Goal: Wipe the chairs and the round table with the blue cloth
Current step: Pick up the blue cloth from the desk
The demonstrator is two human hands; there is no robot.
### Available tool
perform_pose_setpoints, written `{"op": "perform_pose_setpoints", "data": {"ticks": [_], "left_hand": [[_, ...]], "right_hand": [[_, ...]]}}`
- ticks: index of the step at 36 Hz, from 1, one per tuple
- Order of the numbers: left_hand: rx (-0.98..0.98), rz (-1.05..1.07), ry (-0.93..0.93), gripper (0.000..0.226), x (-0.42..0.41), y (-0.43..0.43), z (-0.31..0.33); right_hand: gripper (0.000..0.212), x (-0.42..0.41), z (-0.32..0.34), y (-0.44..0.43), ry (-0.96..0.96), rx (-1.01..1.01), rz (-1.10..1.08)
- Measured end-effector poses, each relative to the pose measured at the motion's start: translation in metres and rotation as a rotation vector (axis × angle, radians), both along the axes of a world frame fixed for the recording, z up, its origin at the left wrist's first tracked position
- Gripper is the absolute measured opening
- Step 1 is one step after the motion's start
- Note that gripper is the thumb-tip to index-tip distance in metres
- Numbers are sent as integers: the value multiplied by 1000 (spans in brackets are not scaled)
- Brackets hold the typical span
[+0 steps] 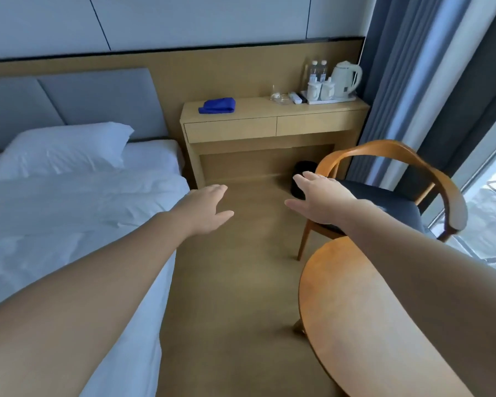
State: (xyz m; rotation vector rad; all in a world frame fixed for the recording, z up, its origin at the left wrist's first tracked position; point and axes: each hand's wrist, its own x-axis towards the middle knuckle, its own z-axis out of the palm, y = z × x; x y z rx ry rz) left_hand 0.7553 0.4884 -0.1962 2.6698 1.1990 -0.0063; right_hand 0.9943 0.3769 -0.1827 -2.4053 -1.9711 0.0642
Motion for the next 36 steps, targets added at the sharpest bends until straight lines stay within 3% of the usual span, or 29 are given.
{"op": "perform_pose_setpoints", "data": {"ticks": [14,29,36], "left_hand": [[0,117,-39,68,27,141,-7],[-1,61,-15,68,19,390,-9],[-14,49,-25,67,25,466,-15]], "right_hand": [[67,32,-13,163,26,-82,110],[63,19,-14,392,96,-96,5],[63,24,-12,467,107,-112,-2]]}}
